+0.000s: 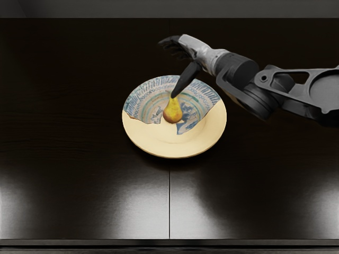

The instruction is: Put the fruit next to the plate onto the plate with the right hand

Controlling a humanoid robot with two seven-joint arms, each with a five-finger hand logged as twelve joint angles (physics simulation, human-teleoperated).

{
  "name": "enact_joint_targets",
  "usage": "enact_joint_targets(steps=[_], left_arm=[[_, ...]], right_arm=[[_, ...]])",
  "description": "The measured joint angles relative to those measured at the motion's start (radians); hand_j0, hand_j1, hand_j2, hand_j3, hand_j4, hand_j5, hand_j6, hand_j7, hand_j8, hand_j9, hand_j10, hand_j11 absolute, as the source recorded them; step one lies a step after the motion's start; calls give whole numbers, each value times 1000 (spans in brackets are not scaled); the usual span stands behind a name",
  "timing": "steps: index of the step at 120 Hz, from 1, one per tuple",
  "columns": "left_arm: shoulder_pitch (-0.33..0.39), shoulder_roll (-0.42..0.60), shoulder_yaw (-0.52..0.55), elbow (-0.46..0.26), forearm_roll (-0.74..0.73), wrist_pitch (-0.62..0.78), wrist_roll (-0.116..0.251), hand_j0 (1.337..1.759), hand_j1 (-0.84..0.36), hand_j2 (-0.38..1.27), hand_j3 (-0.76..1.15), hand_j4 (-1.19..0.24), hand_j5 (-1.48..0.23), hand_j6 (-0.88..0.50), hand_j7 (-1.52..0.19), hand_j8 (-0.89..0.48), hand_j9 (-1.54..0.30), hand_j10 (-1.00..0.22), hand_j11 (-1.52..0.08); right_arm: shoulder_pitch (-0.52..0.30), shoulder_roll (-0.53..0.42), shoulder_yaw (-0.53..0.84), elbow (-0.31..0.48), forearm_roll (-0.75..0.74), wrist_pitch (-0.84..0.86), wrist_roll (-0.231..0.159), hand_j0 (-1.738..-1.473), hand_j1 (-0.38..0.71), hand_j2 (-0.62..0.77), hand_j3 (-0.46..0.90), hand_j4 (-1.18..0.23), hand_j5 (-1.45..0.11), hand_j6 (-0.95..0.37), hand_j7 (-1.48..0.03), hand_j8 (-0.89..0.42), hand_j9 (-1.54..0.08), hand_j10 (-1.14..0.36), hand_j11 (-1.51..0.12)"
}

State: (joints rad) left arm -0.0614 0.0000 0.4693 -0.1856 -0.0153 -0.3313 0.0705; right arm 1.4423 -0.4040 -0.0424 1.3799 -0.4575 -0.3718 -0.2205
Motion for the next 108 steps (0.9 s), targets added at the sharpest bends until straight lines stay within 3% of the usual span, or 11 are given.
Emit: enact_joint_targets(steps=[26, 36, 48, 61, 85, 96, 108], left_arm=[[5, 0, 0, 0, 0, 0, 0, 1658, 349, 0, 0, 0, 0, 0, 0, 0, 0, 0, 0], [6, 0, 0, 0, 0, 0, 0, 1658, 349, 0, 0, 0, 0, 0, 0, 0, 0, 0, 0], [6, 0, 0, 0, 0, 0, 0, 1658, 349, 0, 0, 0, 0, 0, 0, 0, 0, 0, 0], [6, 0, 0, 0, 0, 0, 0, 1658, 349, 0, 0, 0, 0, 0, 0, 0, 0, 0, 0], [7, 0, 0, 0, 0, 0, 0, 1658, 349, 0, 0, 0, 0, 0, 0, 0, 0, 0, 0], [6, 0, 0, 0, 0, 0, 0, 1658, 349, 0, 0, 0, 0, 0, 0, 0, 0, 0, 0], [10, 0, -1, 0, 0, 0, 0, 1658, 349, 0, 0, 0, 0, 0, 0, 0, 0, 0, 0]], right_arm=[[-14, -66, 16, 71, 7, 7, 4, -1658, -260, 38, 0, -90, -120, -79, -118, -76, -119, -91, -119], [-77, -101, 80, 111, 8, 45, 7, -1658, -278, 24, 0, -70, -93, -62, -91, -61, -92, -70, -92], [-188, -178, 223, 167, 55, 197, 8, -1658, -292, 13, 0, -54, -71, -50, -71, -49, -71, -55, -71], [-251, -269, 311, 190, 206, 446, 9, -1658, -301, 5, 0, -44, -58, -42, -57, -41, -57, -44, -57], [-307, -420, 351, 201, 449, 842, 2, -1658, -310, -1, 0, -35, -45, -34, -45, -34, -45, -35, -45], [-316, -485, 349, 202, 525, 924, -15, -1658, -311, -3, 0, -33, -43, -32, -43, -32, -43, -33, -43], [-320, -554, 347, 201, 604, 960, -58, -1658, -313, -3, 0, -31, -41, -30, -41, -31, -41, -31, -41]])
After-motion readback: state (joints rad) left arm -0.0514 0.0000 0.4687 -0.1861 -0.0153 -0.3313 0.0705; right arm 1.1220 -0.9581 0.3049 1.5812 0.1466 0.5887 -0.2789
